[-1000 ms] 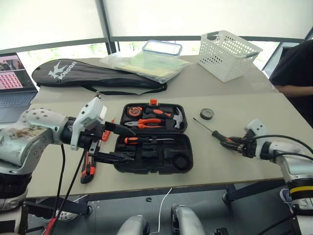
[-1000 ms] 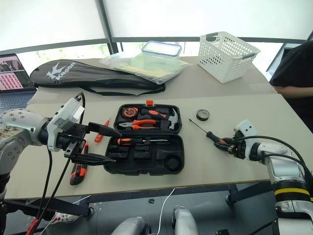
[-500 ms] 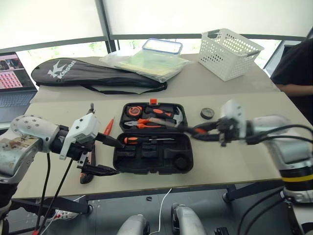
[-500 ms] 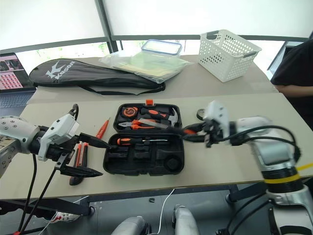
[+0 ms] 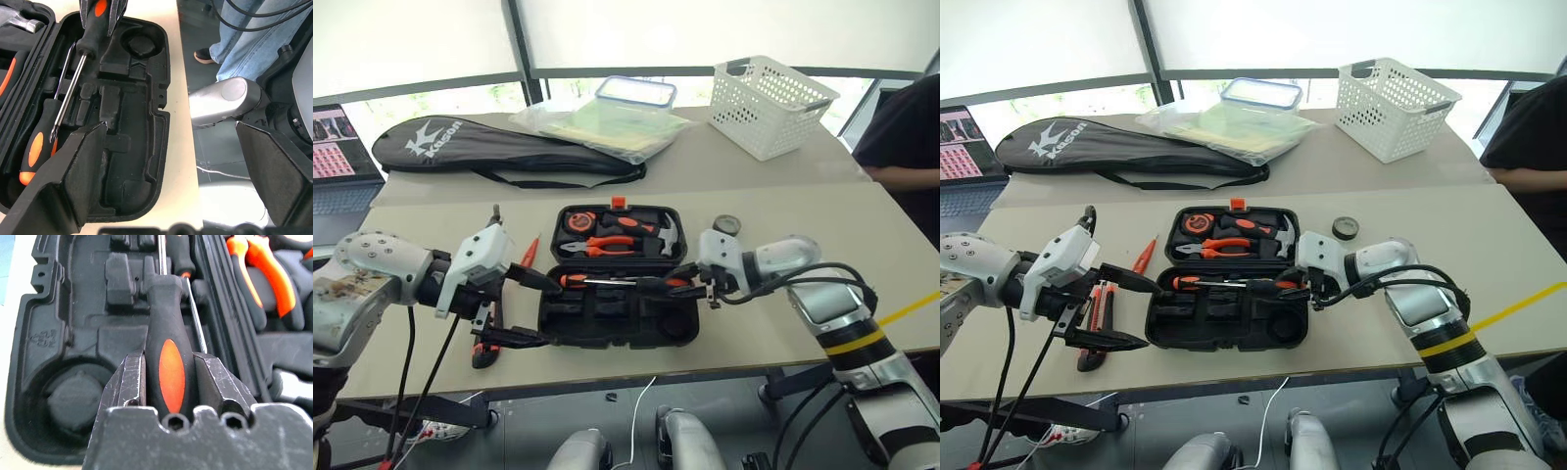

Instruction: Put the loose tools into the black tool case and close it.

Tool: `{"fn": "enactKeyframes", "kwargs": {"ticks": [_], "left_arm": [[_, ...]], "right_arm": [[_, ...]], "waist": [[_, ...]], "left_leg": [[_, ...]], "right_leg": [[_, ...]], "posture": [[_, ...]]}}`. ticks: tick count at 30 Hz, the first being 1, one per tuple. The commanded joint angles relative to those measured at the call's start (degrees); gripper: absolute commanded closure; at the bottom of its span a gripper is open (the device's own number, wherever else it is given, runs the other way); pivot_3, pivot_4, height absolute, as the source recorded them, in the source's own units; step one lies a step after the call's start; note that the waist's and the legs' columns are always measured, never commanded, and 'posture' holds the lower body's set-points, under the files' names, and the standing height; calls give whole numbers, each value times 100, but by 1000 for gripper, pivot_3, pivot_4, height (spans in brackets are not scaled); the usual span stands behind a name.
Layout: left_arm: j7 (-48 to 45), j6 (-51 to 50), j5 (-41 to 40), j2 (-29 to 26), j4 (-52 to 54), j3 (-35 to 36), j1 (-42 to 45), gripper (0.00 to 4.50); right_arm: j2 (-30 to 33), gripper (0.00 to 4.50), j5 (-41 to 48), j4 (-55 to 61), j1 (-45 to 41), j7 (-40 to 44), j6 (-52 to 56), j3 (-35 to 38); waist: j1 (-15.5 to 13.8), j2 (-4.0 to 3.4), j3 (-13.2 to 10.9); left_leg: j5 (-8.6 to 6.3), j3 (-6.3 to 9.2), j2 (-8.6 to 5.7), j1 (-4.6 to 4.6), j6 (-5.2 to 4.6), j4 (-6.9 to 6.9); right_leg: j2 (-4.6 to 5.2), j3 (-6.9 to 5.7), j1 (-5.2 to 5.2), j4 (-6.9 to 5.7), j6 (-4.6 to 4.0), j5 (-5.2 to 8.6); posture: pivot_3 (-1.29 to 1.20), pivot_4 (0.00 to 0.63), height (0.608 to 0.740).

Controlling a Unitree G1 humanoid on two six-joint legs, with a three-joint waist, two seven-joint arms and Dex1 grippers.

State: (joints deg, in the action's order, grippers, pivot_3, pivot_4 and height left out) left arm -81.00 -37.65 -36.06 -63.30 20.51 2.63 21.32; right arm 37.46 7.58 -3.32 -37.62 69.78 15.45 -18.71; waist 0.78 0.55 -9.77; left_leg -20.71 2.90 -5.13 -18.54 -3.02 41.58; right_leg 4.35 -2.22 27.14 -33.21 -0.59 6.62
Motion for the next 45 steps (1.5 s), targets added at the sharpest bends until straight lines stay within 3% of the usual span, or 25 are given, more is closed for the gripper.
{"fn": "enactKeyframes", "kwargs": {"ticks": [1,7,9,16,20,26,33,45], "left_arm": [[12,106,27,14,0,-6,143,0],[19,191,115,42,-92,-82,243,0],[27,195,122,50,-87,-88,243,0],[34,226,160,49,-121,-90,254,0],[42,248,213,81,-165,-134,300,0],[49,281,263,111,-170,-180,330,0],[67,285,288,110,-194,-204,371,0],[112,327,355,155,-291,-180,391,0]], "right_arm": [[-26,3469,-316,-197,-114,-50,-462,-80],[-188,3469,-466,-349,-157,-123,-293,-97],[-217,2448,-401,-271,-140,-97,-160,-59],[-428,192,-22,163,-262,-209,204,283],[-614,192,74,180,-390,-322,441,347],[-855,1854,119,159,-411,-333,506,196],[-1025,4358,-92,17,-362,-362,378,-107],[-976,4486,-1167,-729,-48,-625,-424,-878]], "waist": [[-5,0,0],[4,0,0],[6,0,0],[6,0,0],[7,0,0],[7,0,0],[15,0,0],[24,4,6]], "left_leg": [[0,0,-1,0,0,-1],[0,0,-3,1,0,-1],[0,0,0,1,1,-1],[0,1,0,1,1,-4],[0,0,-1,1,0,-2],[0,1,-2,1,0,-4],[0,2,-3,2,0,-3],[1,0,-4,22,2,-5]], "right_leg": [[-1,-1,0,0,0,0],[-1,-1,0,-1,0,0],[-2,-2,0,0,-1,1],[-2,-3,1,1,-2,1],[-2,-1,1,-2,-2,1],[-3,-4,1,0,-2,1],[-6,-5,1,-1,-2,1],[-13,-3,-12,-4,-2,1]], "posture": [[0,150,740],[0,150,740],[0,150,740],[0,150,740],[0,150,740],[0,150,740],[0,150,740],[0,150,740]]}}
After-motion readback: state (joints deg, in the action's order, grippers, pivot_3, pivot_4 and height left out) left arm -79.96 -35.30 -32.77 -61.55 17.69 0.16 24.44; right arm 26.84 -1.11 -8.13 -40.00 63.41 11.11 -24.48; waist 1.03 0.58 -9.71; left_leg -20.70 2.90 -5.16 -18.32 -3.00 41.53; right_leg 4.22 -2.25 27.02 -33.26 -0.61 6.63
